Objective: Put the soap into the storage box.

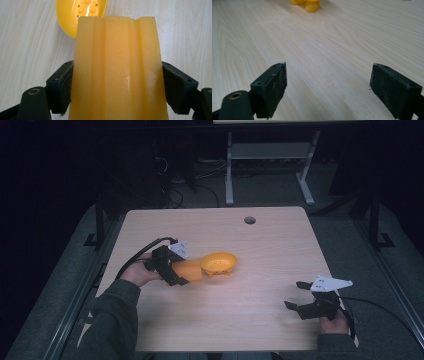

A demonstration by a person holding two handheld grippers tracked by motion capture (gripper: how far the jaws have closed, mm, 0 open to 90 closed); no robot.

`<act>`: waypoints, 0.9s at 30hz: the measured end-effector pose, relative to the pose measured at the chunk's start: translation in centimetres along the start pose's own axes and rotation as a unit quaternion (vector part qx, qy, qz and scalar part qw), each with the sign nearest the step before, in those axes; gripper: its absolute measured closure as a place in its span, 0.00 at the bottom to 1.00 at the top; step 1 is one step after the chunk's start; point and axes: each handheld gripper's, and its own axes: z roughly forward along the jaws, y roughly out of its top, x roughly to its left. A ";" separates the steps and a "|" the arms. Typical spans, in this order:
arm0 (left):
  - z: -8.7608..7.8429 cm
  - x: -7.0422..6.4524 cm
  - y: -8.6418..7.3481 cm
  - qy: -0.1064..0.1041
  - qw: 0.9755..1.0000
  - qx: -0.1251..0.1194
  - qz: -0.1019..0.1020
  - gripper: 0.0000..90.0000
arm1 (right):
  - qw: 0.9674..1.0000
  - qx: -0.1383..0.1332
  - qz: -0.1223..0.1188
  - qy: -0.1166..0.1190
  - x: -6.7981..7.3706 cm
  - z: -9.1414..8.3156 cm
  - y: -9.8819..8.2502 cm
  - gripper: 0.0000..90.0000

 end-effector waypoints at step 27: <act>1.3 3.5 3.9 -0.024 1.000 -0.003 0.019 0.23 | 1.000 -0.001 0.002 -0.001 0.0 0.0 -0.1 0.15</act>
